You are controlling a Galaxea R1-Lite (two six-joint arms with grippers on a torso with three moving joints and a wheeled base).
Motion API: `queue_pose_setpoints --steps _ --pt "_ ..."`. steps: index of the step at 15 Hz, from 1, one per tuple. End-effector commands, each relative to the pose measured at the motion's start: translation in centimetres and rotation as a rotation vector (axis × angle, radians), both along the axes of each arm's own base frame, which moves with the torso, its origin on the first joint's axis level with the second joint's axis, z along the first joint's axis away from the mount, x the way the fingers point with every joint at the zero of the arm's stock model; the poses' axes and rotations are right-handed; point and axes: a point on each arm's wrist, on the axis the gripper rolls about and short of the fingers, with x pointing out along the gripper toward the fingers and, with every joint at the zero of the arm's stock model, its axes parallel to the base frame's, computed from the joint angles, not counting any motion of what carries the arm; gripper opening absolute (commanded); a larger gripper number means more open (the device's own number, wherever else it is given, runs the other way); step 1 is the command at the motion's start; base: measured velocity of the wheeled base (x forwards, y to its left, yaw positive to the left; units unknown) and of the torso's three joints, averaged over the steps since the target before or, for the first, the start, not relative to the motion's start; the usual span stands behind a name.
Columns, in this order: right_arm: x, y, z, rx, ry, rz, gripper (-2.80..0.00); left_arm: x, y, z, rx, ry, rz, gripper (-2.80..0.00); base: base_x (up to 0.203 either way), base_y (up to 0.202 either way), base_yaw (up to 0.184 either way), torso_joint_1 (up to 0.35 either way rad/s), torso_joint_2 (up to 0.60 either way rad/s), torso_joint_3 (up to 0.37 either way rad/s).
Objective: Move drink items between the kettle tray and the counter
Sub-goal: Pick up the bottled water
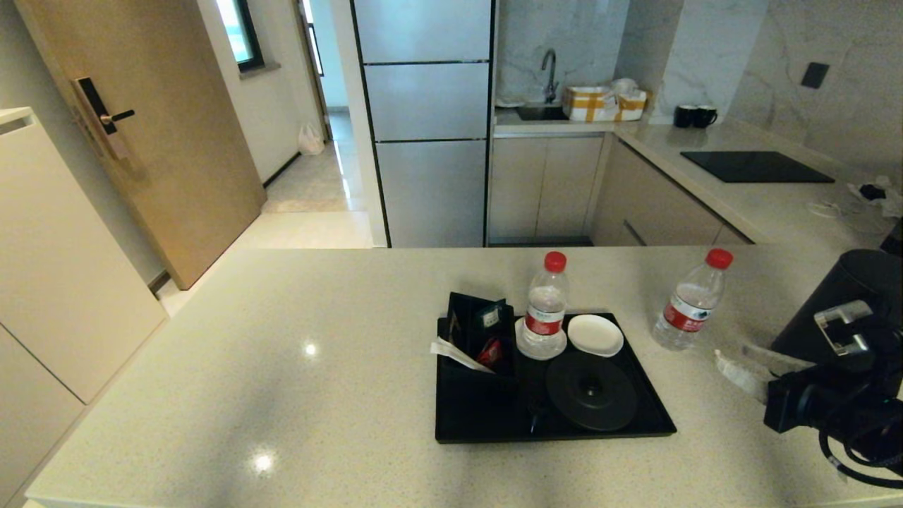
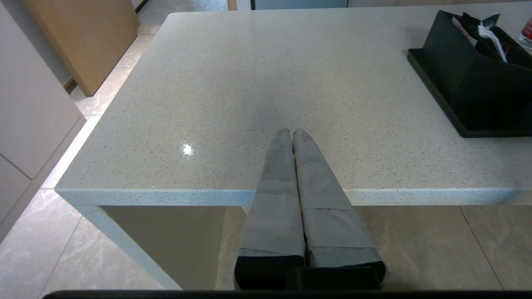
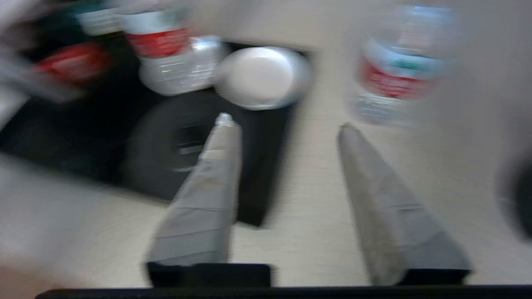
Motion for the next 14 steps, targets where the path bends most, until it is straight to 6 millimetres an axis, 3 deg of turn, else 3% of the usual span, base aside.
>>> queue_pose_setpoints --steps 1,3,7,10,13,14 --pt "-0.6 1.6 1.3 0.004 -0.038 0.096 -2.80 0.0 0.0 0.0 0.000 0.000 0.002 -2.80 0.000 0.000 0.000 0.000 0.00 0.000" --pt "-1.1 3.6 1.9 0.007 -0.021 0.204 -2.80 0.0 0.0 0.0 0.000 0.000 0.001 -2.80 0.000 0.000 0.000 0.000 0.00 0.000" --pt "1.5 5.7 2.7 -0.001 0.095 0.255 -2.80 0.0 0.0 0.0 0.000 0.000 0.002 -2.80 0.000 0.000 0.000 0.000 0.00 0.000" --pt "4.7 7.1 0.0 -0.038 0.183 0.242 -2.80 0.0 0.0 0.0 0.000 0.000 0.000 -2.80 0.000 0.000 0.000 0.000 0.00 0.000" --pt "6.8 8.3 -0.8 -0.061 0.123 0.216 -2.80 0.0 0.0 0.0 0.000 0.000 0.002 -2.80 0.000 0.000 0.000 0.000 0.00 0.000" --pt "7.8 8.8 -2.2 -0.070 0.131 0.208 0.00 0.0 0.0 0.0 0.000 0.000 0.000 -2.80 0.000 0.000 0.000 0.000 0.00 0.000"
